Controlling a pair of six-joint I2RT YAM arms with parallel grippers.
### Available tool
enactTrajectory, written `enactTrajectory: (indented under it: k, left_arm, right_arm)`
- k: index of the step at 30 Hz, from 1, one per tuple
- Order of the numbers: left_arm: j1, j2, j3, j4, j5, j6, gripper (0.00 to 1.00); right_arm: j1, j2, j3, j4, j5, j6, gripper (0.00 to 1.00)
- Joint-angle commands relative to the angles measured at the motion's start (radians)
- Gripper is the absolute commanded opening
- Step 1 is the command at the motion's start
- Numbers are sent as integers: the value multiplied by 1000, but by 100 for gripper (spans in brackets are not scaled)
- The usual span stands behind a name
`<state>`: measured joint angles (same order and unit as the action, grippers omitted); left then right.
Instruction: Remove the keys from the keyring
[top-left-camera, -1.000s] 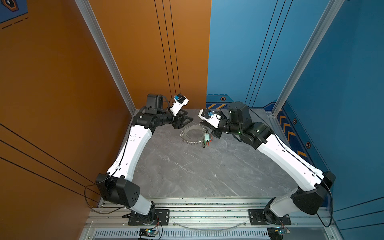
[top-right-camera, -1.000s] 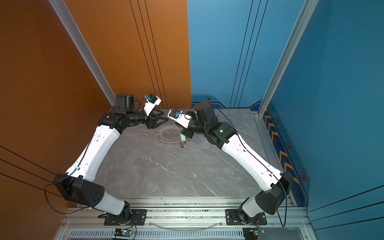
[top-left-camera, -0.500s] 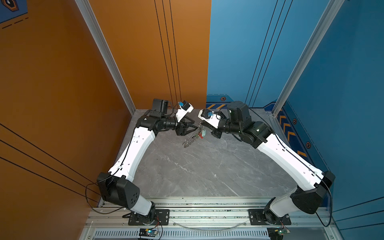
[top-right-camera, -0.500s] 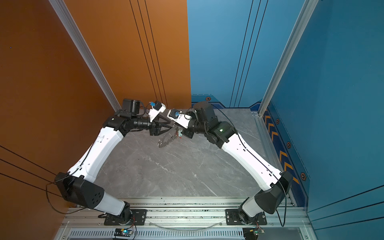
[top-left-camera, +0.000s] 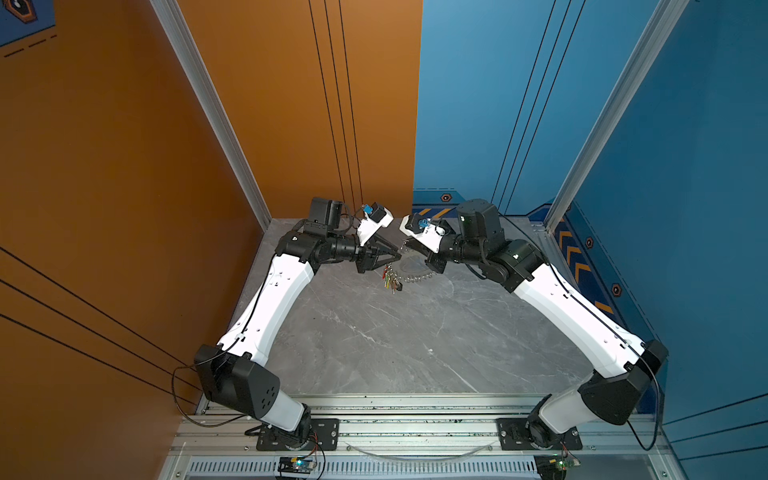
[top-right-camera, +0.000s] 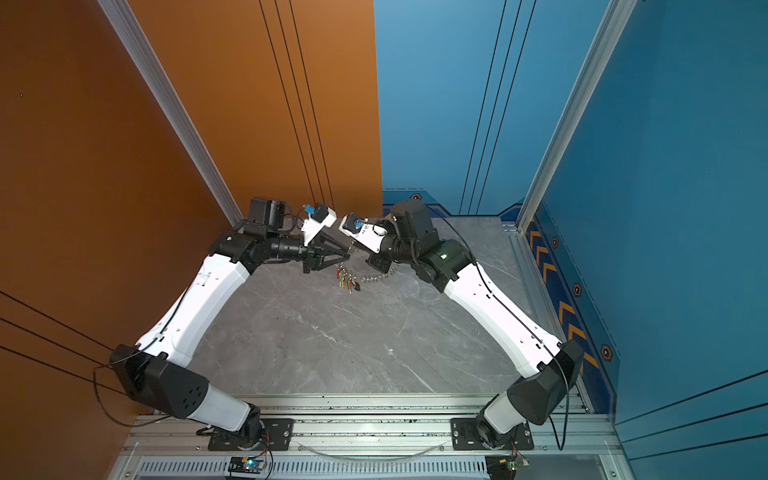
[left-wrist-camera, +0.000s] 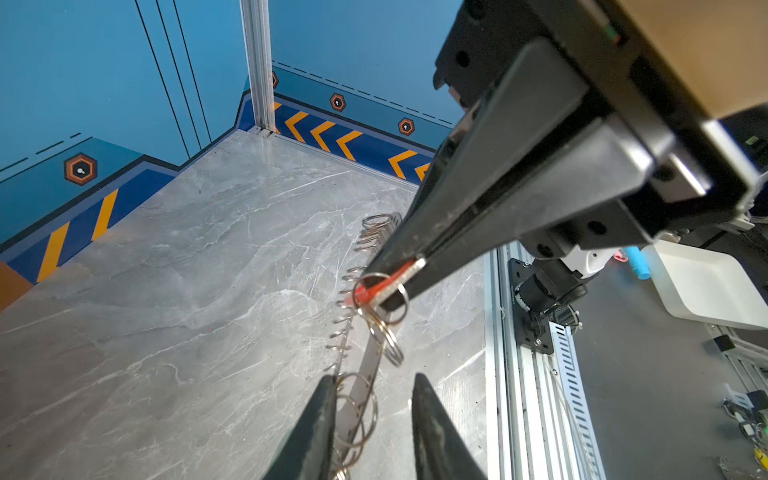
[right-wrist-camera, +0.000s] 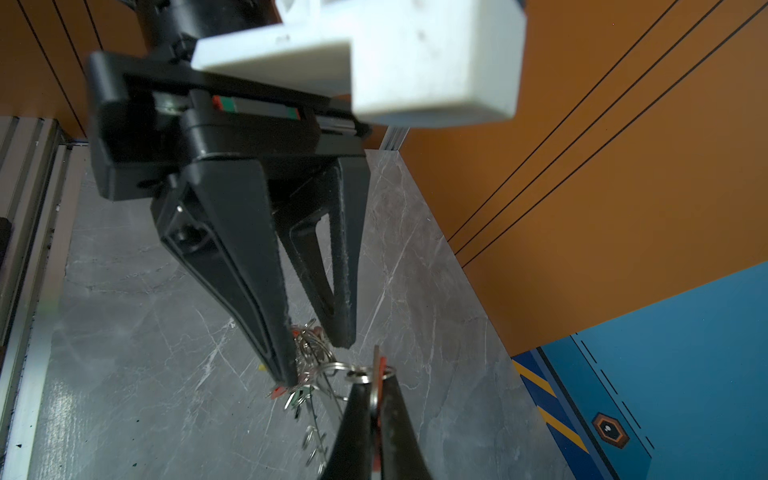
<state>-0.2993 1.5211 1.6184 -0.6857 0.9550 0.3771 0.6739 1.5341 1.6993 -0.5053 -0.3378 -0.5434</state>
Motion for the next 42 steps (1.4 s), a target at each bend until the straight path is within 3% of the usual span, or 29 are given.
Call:
enactTrajectory:
  k: [1, 7, 13, 17, 29, 34, 40, 42]
  left_arm:
    - [-7, -29, 9, 33, 27, -22, 32]
    - [-8, -33, 13, 69, -39, -28, 32]
    - [-13, -50, 0, 107, -30, -38, 31]
    - [-18, -48, -13, 107, -18, -44, 22]
    - [-14, -36, -42, 103, -9, -37, 24]
    - [-21, -36, -32, 102, 14, -40, 17]
    - [-19, -43, -50, 103, 11, -40, 1]
    - [-15, -43, -49, 102, 6, -40, 0]
  right_arm:
    - [1, 1, 46, 33, -29, 12, 0]
    - [6, -2, 43, 33, -32, 20, 0]
    - [14, -2, 41, 33, -31, 23, 0]
    - [19, -5, 42, 35, -26, 26, 0]
    - [19, -14, 42, 40, -31, 38, 0]
    - [19, -17, 40, 39, -23, 38, 0]
    - [19, -24, 40, 40, -17, 40, 0]
    - [19, -26, 40, 38, -14, 39, 0]
